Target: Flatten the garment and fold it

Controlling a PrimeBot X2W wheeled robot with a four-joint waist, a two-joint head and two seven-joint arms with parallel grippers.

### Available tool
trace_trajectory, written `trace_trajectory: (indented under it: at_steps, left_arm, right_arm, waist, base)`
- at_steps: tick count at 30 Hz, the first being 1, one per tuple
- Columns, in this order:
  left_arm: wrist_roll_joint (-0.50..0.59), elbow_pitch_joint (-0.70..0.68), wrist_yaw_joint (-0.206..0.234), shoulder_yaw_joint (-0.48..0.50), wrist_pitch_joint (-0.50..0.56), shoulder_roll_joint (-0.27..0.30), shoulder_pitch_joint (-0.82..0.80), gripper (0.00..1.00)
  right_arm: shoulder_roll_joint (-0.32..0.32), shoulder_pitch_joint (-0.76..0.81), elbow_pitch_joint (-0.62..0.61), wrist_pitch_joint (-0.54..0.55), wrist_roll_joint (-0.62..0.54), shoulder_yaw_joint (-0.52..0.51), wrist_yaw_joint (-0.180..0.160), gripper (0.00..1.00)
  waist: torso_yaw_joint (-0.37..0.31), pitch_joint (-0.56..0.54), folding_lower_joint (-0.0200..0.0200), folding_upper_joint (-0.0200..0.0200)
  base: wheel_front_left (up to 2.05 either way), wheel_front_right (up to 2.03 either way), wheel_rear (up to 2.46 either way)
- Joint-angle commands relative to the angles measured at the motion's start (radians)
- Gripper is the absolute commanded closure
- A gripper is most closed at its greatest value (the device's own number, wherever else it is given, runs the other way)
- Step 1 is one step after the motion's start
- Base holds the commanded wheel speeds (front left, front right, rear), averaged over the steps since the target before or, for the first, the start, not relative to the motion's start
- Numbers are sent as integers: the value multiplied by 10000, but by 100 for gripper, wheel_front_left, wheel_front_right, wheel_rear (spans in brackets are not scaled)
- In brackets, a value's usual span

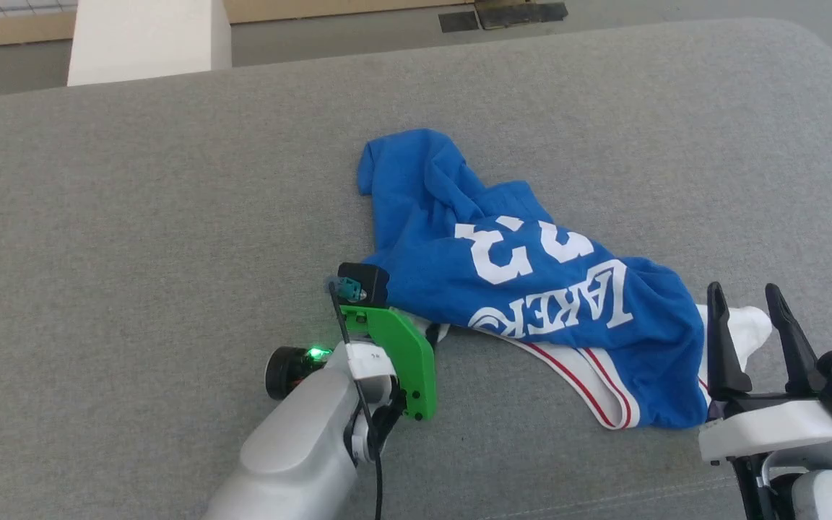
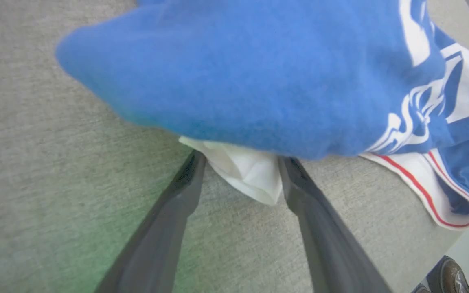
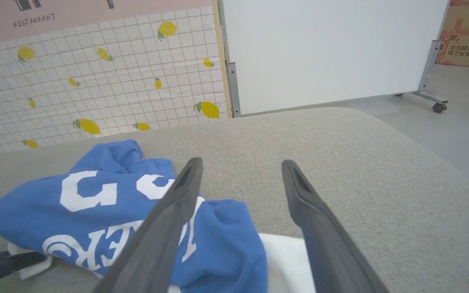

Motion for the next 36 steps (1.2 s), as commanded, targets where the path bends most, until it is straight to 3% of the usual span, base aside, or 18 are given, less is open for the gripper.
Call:
trace_trajectory:
  at_steps: [1, 6, 11, 18, 23, 25, 26, 27, 30, 36]
  left_arm:
    - [-175, 10, -60, -18, 2, 24, -82, 100]
    - [-423, -637, -11, 441, -929, 188, 366, 100]
    - [-793, -2543, 390, 1056, -1437, 1037, 1907, 100]
    - [-1015, -5354, 1985, 2022, -1033, 2641, 4250, 100]
    - [-1268, -6508, 3154, 2393, -14, 3484, 5680, 100]
    - [-1479, -6676, 3380, 2492, 281, 3584, 6041, 100]
    - [-1544, -6771, 3375, 2521, 293, 3596, 6146, 5]
    - [-1563, -6844, 3368, 2608, 131, 3551, 6178, 0]
    - [-1417, -7047, 3091, 2852, -927, 3266, 6104, 0]
    - [-471, -6810, 2022, 2966, -3841, 2833, 5585, 0]
  right_arm:
    - [1, -180, 65, -115, 80, -8, -15, 0]
    - [1, -119, 216, -183, 46, -184, -15, 0]
    - [1, 43, 229, -181, -74, -458, -15, 0]
    - [1, 195, 43, 19, -175, -620, -15, 0]
    - [1, 251, -27, 214, -215, -590, -15, 0]
    - [1, 296, -22, 318, -268, -535, -15, 0]
    - [1, 321, -18, 387, -305, -479, -15, 0]
    - [1, 340, -21, 443, -349, -425, -15, 0]
    - [1, 328, -59, 689, -642, -154, -15, 0]
    - [1, -359, -77, 1515, -1444, 778, -15, 0]
  waist:
    - [-13, 29, 0, 0]
    - [341, -246, 0, 0]
    - [986, -791, 0, 0]
    - [1647, -1146, 0, 0]
    - [1880, -1212, 0, 0]
    - [1956, -1244, 0, 0]
    - [1985, -1268, 0, 0]
    - [2008, -1288, 0, 0]
    - [2098, -1347, 0, 0]
    - [2302, -1264, 0, 0]
  base:
    - [0, 0, 0]
    - [0, 0, 0]
    - [0, 0, 0]
    - [0, 0, 0]
    - [0, 0, 0]
    - [0, 0, 0]
    - [0, 0, 0]
    - [0, 0, 0]
    - [0, 0, 0]
    - [0, 0, 0]
